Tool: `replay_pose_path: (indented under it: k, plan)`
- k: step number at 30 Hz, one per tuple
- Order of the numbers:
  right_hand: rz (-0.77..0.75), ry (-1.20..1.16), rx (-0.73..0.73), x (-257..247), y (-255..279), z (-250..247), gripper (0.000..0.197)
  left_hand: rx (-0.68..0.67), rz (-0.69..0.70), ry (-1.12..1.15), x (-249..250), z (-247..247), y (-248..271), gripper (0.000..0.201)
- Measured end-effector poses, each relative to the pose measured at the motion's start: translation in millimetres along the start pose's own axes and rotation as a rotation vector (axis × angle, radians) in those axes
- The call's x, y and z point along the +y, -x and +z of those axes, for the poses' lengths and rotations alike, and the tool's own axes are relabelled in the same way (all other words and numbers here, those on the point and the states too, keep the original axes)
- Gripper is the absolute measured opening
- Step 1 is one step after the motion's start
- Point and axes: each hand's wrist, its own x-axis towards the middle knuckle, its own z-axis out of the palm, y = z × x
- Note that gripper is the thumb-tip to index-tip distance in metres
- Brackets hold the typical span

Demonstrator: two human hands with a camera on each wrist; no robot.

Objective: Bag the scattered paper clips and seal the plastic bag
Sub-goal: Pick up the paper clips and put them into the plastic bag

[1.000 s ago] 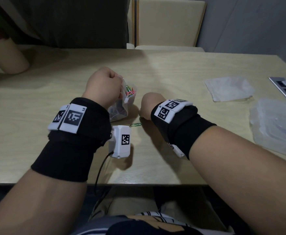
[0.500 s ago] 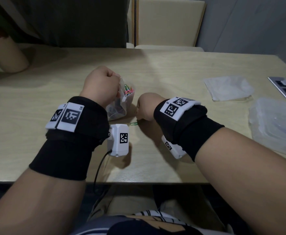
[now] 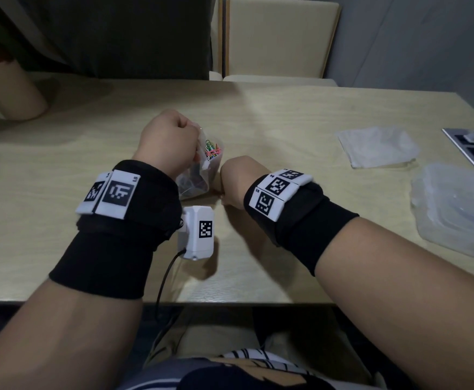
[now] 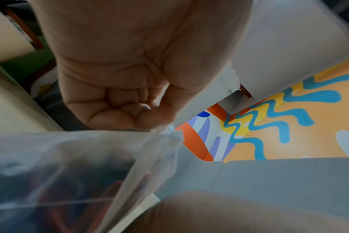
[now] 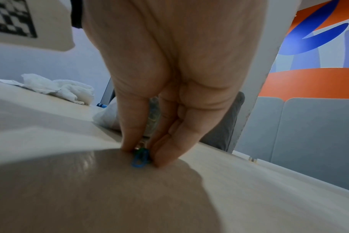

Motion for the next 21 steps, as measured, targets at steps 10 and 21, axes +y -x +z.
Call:
replay_pose_path:
  k: [10,21]
  plan:
    - [-0.099,-0.174,0.03,9.7,53.2,-25.4,0.024,-0.012,-0.01,-0.001,3.6,-0.8,4.6,0.021]
    - [0.124,-0.252,-0.101,26.5,39.4,-31.0,0.047,-0.045,-0.04,-0.007,10.7,0.6,8.6,0.013]
